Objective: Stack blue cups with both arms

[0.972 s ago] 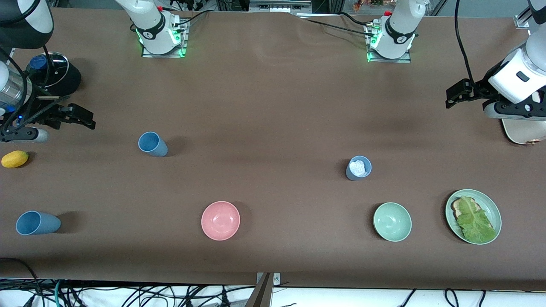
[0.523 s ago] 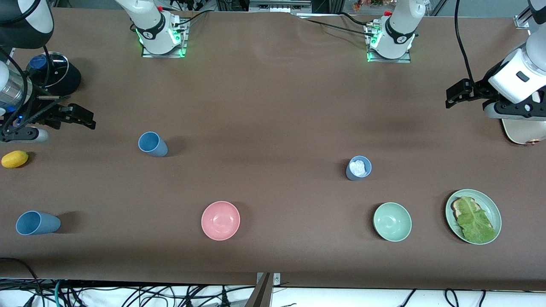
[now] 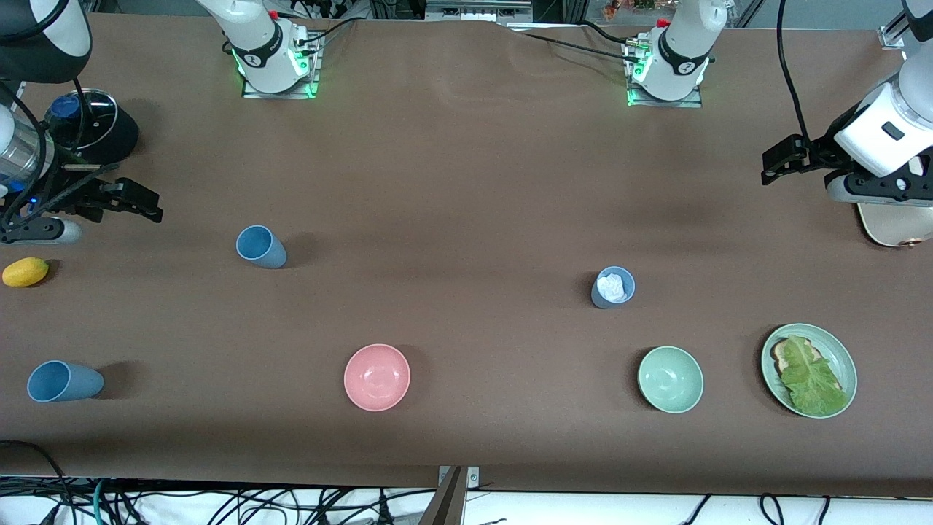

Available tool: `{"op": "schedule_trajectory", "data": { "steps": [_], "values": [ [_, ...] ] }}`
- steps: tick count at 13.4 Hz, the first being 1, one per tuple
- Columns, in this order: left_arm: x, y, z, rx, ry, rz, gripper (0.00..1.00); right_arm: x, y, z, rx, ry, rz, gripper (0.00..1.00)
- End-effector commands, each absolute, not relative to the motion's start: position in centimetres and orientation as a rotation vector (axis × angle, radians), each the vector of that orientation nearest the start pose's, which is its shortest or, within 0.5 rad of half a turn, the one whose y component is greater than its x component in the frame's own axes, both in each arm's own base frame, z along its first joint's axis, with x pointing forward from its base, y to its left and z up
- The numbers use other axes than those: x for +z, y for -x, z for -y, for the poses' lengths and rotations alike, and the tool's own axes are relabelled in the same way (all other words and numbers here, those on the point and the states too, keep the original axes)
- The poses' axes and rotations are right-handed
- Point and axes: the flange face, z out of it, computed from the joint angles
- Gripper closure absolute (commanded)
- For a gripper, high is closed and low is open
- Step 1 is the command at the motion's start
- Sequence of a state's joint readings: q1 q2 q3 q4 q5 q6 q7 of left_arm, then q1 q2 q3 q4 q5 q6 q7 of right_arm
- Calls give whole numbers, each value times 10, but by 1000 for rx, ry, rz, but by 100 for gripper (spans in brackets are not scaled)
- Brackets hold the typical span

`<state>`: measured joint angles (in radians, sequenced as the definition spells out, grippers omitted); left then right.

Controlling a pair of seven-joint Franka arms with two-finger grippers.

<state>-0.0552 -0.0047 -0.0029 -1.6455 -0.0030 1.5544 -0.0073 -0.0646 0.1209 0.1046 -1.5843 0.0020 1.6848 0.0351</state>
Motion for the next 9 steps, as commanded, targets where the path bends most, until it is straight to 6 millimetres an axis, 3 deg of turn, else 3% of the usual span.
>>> {"op": "schedule_trajectory", "data": {
  "steps": [1,3,5,6,8,9],
  "values": [
    [590,-549,34,171,3162,-87,0,566,-595,-22,15,3116,-4,0],
    [582,-551,38,198,3159,-111,0,566,-595,-23,15,3115,-1,0],
    [556,-554,51,323,3143,-125,0,566,-595,-23,17,3114,-1,0],
    [534,-564,62,388,3132,-152,0,565,-595,-23,20,3114,-1,0],
    [515,-570,79,424,3121,-193,0,566,-595,-23,17,3115,-1,0],
    [493,-577,90,471,3117,-208,0,565,-596,-23,20,3115,-1,0]
  ]
}}
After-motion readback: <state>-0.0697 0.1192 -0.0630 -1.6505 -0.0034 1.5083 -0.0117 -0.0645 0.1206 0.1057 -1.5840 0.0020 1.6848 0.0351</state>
